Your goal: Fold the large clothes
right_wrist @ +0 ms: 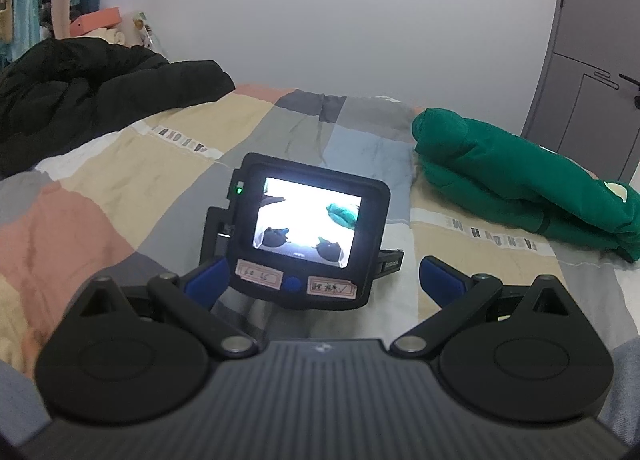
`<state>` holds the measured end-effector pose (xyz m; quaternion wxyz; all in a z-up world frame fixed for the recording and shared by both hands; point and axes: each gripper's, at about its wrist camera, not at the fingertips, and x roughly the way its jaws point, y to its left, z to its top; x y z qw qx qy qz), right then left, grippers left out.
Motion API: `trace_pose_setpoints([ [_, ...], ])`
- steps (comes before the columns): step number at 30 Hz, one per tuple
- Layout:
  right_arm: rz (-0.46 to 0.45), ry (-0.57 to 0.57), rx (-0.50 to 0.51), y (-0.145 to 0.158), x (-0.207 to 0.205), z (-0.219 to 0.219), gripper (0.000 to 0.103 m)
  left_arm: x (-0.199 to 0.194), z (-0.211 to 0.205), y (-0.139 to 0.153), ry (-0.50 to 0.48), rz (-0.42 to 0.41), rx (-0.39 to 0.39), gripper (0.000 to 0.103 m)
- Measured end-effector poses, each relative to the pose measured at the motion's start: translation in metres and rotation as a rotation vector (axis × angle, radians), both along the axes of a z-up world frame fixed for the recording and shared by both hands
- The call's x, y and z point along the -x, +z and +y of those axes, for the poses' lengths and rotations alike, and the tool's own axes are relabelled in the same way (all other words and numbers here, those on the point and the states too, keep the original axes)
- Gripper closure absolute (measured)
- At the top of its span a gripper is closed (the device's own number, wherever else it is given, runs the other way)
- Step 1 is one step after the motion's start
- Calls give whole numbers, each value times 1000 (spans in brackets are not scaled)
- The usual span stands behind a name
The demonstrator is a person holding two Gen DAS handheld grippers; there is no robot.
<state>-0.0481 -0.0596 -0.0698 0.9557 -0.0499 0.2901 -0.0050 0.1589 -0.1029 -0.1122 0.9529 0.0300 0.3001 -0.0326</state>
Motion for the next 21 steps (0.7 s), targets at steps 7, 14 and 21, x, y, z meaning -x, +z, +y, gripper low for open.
trace_pose_setpoints([
  [7, 1, 3, -40, 5, 2, -11, 0, 0, 0, 0, 0, 0, 1, 0],
  [14, 22, -15, -82, 5, 2, -25, 0, 0, 0, 0, 0, 0, 0, 0],
  [21, 17, -55, -100, 9, 5, -55, 0, 0, 0, -1, 1, -4, 1, 0],
])
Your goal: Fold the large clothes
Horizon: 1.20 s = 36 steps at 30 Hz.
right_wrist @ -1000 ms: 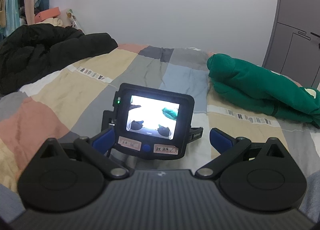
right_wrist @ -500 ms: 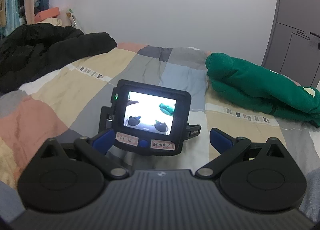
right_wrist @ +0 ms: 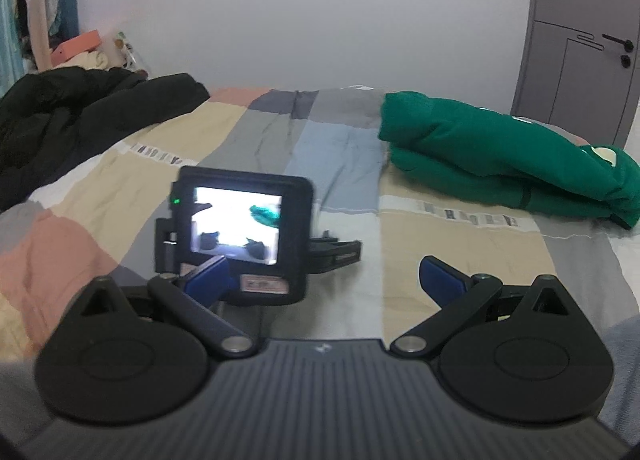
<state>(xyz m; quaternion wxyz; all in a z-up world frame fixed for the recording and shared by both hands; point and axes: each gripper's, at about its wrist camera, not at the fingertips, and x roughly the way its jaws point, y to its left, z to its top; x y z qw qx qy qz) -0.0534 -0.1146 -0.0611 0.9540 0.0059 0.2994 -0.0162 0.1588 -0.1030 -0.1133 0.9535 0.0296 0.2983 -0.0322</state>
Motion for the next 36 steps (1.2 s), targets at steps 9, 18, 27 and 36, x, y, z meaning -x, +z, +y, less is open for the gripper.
trace_pose_setpoints([
  [9, -37, -48, 31, 14, 9, -35, 0, -1, -3, 1, 2, -1, -14, 0],
  [18, -109, -131, -29, 53, 25, -106, 0, 9, 7, 28, -16, 26, 33, 0],
  [27, -199, -225, -64, 95, 39, -169, 0, 59, -6, 129, -38, -80, 106, 0],
  [36, -230, -292, -61, 114, 70, -207, 0, 131, -45, 217, -77, -210, 23, 0],
])
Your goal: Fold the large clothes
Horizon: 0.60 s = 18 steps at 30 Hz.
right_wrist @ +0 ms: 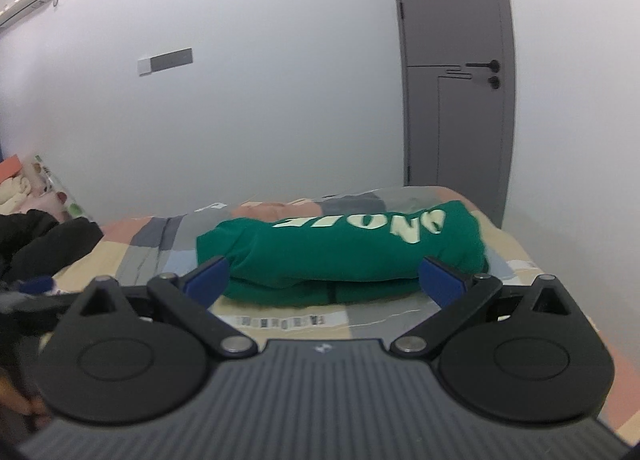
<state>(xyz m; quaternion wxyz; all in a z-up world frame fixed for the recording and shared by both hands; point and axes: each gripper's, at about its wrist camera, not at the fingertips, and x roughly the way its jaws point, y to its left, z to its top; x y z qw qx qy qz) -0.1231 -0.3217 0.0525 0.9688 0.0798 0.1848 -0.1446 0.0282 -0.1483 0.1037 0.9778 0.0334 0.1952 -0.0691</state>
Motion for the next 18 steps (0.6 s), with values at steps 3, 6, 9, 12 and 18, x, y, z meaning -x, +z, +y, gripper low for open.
trace_pose_setpoints([
  [3, 2, -13, -8, -1, 14, -8, 0, 28, -11, 15, -46, -21, 2, 0],
  [6, 9, -15, -23, -4, 30, -15, 0, 52, -19, 24, -83, -23, 21, 0],
  [9, 13, -26, -37, -8, 44, -22, 0, 75, -29, 30, -106, -27, 18, 0],
  [12, 13, -33, -40, -10, 56, -27, 0, 94, -34, 36, -120, -32, 29, 0],
  [18, 4, -31, -21, -7, 78, -30, 0, 128, -40, 49, -126, -51, 49, 0],
])
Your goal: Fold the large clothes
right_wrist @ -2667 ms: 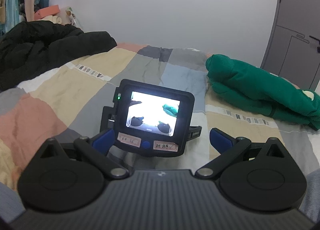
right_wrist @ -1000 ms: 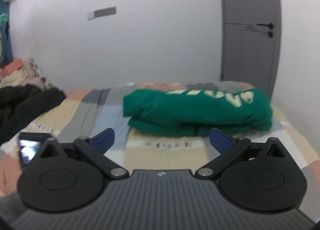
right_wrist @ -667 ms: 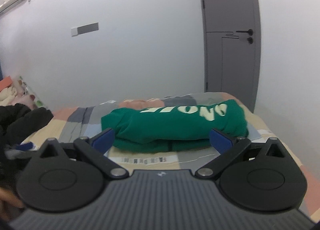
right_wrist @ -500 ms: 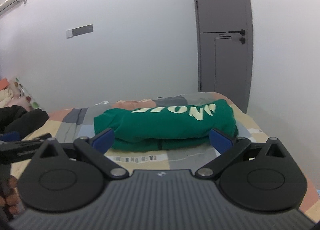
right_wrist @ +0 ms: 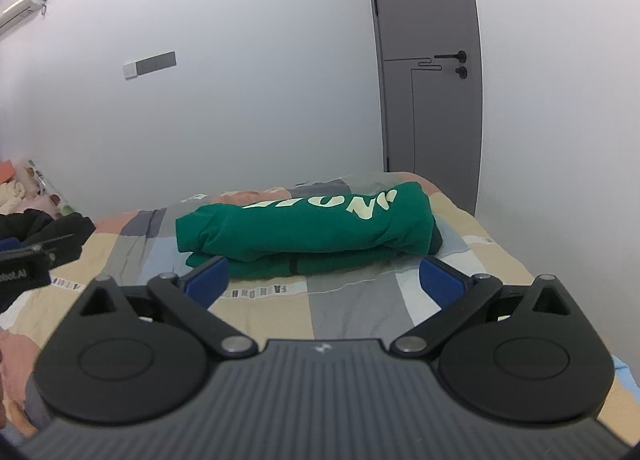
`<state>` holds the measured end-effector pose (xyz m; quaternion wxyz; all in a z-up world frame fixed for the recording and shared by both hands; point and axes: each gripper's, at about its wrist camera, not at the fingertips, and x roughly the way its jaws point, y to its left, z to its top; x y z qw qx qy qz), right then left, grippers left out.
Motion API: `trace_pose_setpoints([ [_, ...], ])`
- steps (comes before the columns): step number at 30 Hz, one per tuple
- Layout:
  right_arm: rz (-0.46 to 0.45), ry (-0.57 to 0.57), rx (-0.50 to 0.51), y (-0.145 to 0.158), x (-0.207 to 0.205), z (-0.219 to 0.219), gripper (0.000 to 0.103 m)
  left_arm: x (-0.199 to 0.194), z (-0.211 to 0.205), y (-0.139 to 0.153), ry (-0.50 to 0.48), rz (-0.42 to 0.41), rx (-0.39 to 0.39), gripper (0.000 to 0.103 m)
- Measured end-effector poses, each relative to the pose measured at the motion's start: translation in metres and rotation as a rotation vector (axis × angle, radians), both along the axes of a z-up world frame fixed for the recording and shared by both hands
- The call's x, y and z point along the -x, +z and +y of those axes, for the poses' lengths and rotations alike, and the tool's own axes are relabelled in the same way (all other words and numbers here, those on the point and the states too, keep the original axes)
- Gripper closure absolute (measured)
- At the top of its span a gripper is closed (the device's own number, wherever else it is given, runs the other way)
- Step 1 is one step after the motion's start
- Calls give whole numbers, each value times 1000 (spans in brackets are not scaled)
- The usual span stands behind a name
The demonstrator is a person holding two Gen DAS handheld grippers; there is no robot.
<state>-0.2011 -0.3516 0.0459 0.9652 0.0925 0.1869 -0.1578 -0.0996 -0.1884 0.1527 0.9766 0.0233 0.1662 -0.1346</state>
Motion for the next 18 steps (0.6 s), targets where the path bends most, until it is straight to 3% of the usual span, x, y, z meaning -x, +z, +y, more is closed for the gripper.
trace_pose_setpoints([
  [18, -24, 32, 35, 7, 27, 8, 0, 47, 5, 21, -27, -49, 40, 0],
])
